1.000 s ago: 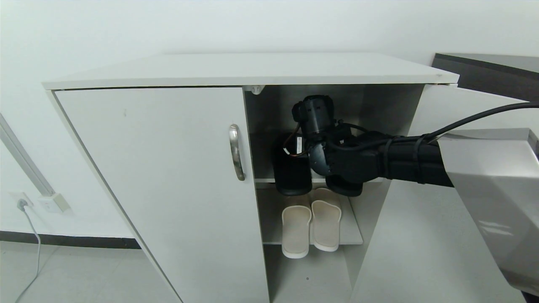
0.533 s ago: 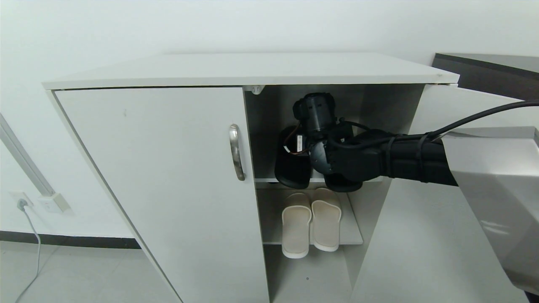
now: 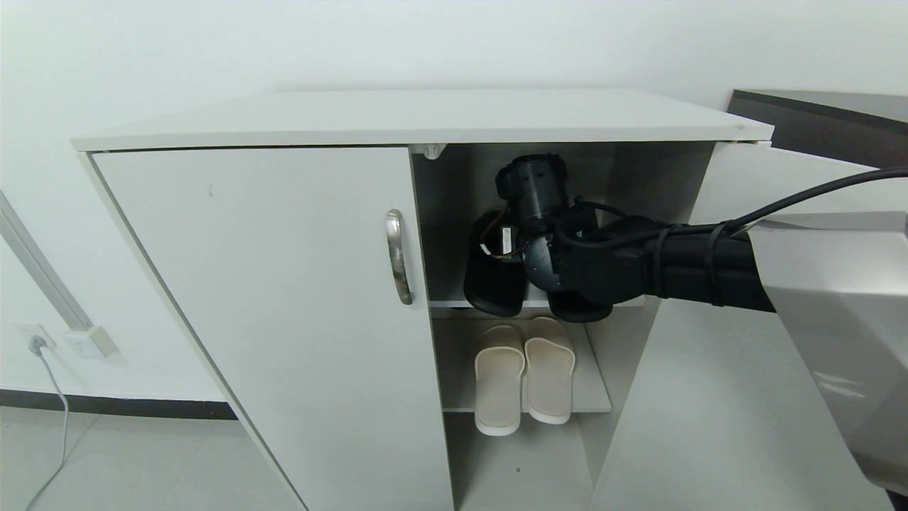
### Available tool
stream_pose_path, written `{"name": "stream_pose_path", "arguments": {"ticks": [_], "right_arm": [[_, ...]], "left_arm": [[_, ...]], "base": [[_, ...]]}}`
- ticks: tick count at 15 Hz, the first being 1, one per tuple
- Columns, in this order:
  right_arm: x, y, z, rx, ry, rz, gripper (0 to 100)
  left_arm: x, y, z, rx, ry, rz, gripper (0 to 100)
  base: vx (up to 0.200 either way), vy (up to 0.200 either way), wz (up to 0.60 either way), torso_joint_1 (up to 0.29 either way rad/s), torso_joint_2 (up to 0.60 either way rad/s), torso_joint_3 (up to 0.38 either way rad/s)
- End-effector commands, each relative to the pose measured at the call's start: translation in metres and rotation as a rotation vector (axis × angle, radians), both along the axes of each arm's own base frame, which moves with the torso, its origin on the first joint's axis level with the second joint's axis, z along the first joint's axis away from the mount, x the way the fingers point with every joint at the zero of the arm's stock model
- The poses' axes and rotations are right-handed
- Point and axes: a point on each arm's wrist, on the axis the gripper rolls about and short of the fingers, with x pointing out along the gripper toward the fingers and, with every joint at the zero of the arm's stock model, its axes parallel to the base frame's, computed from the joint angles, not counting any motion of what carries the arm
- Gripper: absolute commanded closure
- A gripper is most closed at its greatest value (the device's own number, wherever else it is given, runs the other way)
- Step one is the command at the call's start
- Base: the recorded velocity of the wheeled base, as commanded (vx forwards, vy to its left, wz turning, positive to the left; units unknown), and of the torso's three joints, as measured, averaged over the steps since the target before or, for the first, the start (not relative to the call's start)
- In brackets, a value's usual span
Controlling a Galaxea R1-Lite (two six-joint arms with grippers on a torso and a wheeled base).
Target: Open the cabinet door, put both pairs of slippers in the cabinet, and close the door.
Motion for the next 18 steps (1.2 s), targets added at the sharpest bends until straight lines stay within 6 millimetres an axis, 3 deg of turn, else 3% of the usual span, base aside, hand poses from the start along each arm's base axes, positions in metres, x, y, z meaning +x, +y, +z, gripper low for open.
{"name": "stream_pose_path", "arguments": {"ticks": [1, 2, 3, 12, 16, 18], "right_arm": [[0.003, -0.001, -0.004, -0.009, 0.008, -0.004, 100], [0.004, -0.003, -0.004, -0.015, 0.008, -0.009, 100], [0.004, -0.002, -0.004, -0.019, 0.009, -0.008, 0], [-0.009, -0.003, -0.009, -0.051, 0.045, 0.005, 0], [-0.032, -0.004, 0.001, -0.051, 0.043, 0.024, 0], [-0.054, -0.007, 0.013, -0.034, 0.015, 0.037, 0]], "left_arm": [[0.000, 0.000, 0.000, -0.001, 0.000, 0.001, 100], [0.000, 0.000, 0.000, -0.001, 0.000, 0.001, 100], [0.000, 0.000, 0.000, -0.001, 0.000, 0.001, 100], [0.000, 0.000, 0.000, -0.002, 0.000, 0.002, 100], [0.000, 0.000, 0.000, -0.001, 0.000, 0.002, 100], [0.000, 0.000, 0.000, -0.002, 0.000, 0.002, 100]], "base": [[0.000, 0.000, 0.00, 0.000, 0.00, 0.000], [0.000, 0.000, 0.00, 0.000, 0.00, 0.000], [0.000, 0.000, 0.00, 0.000, 0.00, 0.000], [0.000, 0.000, 0.00, 0.000, 0.00, 0.000], [0.000, 0.000, 0.00, 0.000, 0.00, 0.000], [0.000, 0.000, 0.00, 0.000, 0.00, 0.000]]}}
